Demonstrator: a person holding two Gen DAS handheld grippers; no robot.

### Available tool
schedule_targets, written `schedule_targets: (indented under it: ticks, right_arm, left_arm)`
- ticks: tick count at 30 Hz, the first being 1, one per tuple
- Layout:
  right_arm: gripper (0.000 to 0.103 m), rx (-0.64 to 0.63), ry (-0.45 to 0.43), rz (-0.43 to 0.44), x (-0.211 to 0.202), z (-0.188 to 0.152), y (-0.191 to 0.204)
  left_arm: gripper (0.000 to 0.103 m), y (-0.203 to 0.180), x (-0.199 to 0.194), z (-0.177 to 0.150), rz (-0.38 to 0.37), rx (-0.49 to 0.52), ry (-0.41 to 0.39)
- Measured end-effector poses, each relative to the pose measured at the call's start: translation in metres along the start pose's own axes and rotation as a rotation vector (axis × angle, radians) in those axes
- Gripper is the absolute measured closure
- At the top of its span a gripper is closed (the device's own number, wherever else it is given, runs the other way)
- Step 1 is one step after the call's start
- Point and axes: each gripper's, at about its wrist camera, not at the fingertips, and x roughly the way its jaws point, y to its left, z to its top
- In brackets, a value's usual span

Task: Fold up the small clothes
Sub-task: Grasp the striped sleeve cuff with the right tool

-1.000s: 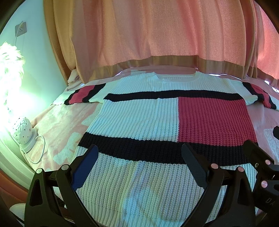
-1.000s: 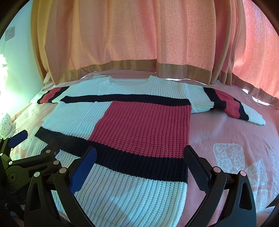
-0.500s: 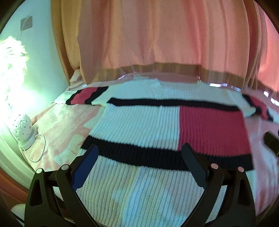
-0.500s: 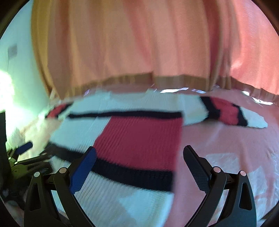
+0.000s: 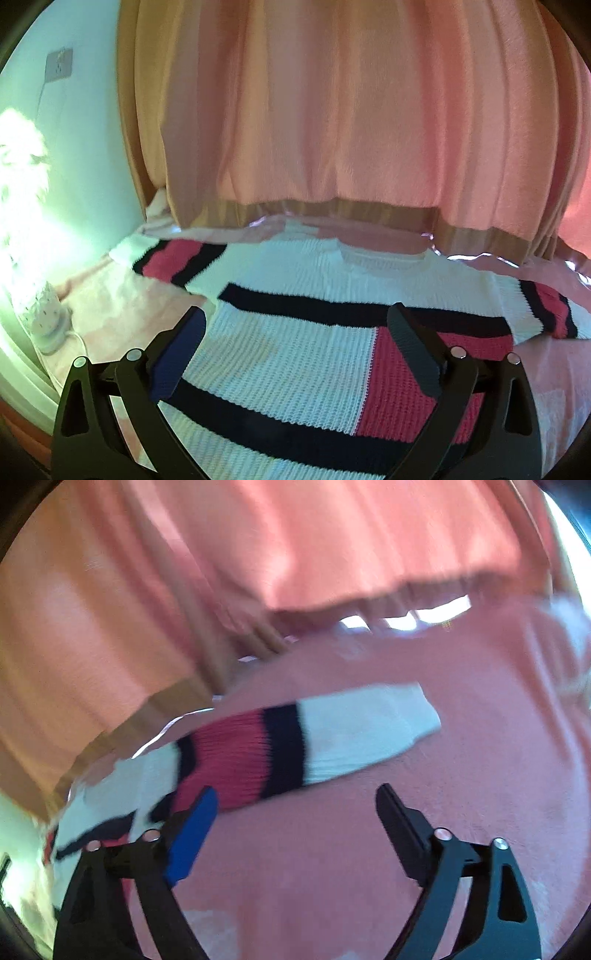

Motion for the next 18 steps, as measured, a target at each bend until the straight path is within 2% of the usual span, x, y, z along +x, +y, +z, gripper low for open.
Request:
schedule_targets:
  ticks: [3,6,10,11,12,13,14,16,18]
  right_arm:
    - [0.02,0.065,0.021,0.009,0.03,0.009,-0.025]
    - [0.021,0.121,0.042,0.031,0.06,0.017,-0.04]
    - [0.03,0.175,0.01,0.077,0.074,0.027,-0.054]
    - [0.034,0.176,0.003,0.078,0.076,0.03,-0.055]
    - [0.053,0.185,0.008,0.082,0.081,0.034,-0.057]
    - [0.08,0.196,0.015,0.093,0.085,0.036,-0.059]
    - [0.095,0.213,0.023,0.107,0.089,0.038,-0.061]
    - [0.095,0.229,-0.006,0.12,0.088,0.041,-0.059]
    - [0.095,0.175,-0.054,0.135,0.073,0.048,-0.04]
  left_arm:
    - [0.007,-0.005,0.02,-0.008,0.006,0.001,0.063]
    - [0.007,-0.011,0.028,-0.01,0.033,0.027,0.066]
    - [0.007,-0.017,0.04,-0.01,0.028,0.028,0.1]
    - [0.007,-0.019,0.042,-0.011,0.022,0.027,0.112]
    - [0.007,-0.02,0.045,-0.011,0.019,0.026,0.12]
    - [0.007,-0.021,0.047,-0.011,0.015,0.027,0.128]
    - [0.007,-0.022,0.049,-0.012,0.017,0.03,0.129]
    - [0.007,-0.024,0.049,-0.012,0.02,0.039,0.128]
    - [0.007,-0.022,0.048,-0.012,0.021,0.039,0.128]
